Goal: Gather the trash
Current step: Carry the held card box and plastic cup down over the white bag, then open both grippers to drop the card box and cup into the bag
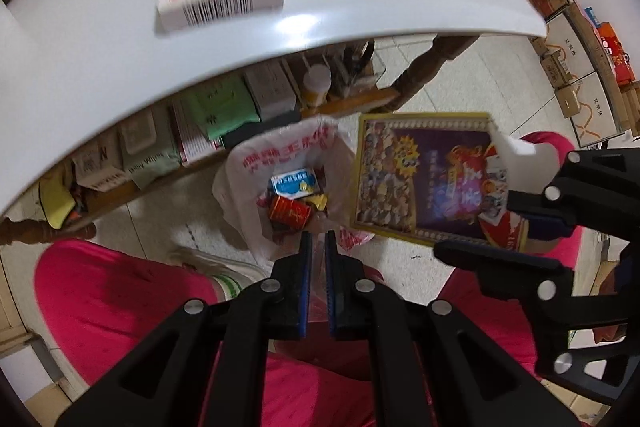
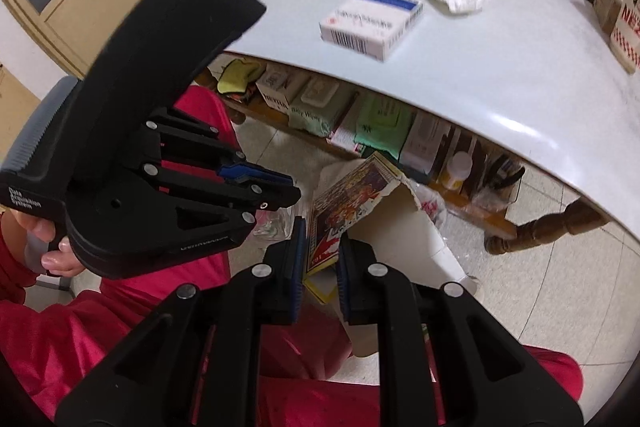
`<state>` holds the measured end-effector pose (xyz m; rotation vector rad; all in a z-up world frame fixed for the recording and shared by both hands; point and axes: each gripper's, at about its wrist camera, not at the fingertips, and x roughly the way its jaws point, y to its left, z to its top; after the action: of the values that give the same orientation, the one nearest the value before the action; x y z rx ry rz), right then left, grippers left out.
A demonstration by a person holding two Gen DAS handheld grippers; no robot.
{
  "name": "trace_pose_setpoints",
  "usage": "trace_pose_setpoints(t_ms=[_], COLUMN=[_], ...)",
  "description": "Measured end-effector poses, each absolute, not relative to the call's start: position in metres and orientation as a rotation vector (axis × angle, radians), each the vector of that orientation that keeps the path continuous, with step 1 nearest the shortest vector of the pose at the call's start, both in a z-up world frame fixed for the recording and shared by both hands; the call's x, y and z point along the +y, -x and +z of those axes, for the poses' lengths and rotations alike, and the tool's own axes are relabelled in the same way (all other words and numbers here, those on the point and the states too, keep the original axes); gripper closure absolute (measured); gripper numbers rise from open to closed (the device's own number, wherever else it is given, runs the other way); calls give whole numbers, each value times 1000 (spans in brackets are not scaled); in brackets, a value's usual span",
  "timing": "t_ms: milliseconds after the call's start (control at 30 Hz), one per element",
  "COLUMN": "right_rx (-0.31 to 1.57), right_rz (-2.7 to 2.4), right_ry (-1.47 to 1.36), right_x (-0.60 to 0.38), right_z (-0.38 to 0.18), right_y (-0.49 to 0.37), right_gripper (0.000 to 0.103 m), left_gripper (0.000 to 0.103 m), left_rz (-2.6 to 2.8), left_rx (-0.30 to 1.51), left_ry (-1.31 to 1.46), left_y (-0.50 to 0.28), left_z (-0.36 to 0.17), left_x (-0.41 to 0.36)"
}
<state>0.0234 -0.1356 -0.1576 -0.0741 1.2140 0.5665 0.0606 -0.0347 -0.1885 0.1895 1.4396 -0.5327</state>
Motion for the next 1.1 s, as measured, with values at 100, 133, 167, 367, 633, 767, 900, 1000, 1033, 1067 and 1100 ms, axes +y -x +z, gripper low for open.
trace_pose_setpoints(t_ms=[100, 133, 167, 367, 633, 767, 900, 1000, 1033, 1067, 1100], right_rx=[1242, 1247, 1253, 1293, 1364, 1410, 1458, 1491, 1496, 1500, 1503], right_rz=[558, 556, 552, 528, 476, 434, 401, 388, 384, 379, 378], right_ry=[54, 52, 50, 22, -38, -43, -44, -85, -89, -92, -97], right_x=[-138, -140, -141, -143, -150, -153, -154, -157, -157, -157, -158], right_z=[-172, -174, -179, -214, -276, -314, -350, -366, -367, -369, -370], right_y=[-21, -20, -20, -27, -39, -46, -57, -63, -64, -65, -67], right_gripper=[88, 88, 88, 88, 88, 88, 88, 88, 88, 88, 88], left_gripper=[96, 96, 96, 96, 96, 96, 96, 96, 96, 96, 96], left_rz=[-527, -521, -517, -482, -471, -439, -417, -397, -395, -396, -397], left_rx=[1473, 1480, 1487, 1546, 1606, 1651, 1693, 1711, 1713, 1716, 1721], left_ry=[-169, -166, -163, -131, -83, -78, -63, -63, -64, -61, -55], left_y=[-62, -62, -63, -72, -83, -91, -101, -105, -105, -106, -107], left_z=[-207, -212, -218, -261, -321, -350, -372, -383, -384, -386, -388], left_x=[-32, -32, -32, -28, -27, -26, -27, -24, -23, -23, -23])
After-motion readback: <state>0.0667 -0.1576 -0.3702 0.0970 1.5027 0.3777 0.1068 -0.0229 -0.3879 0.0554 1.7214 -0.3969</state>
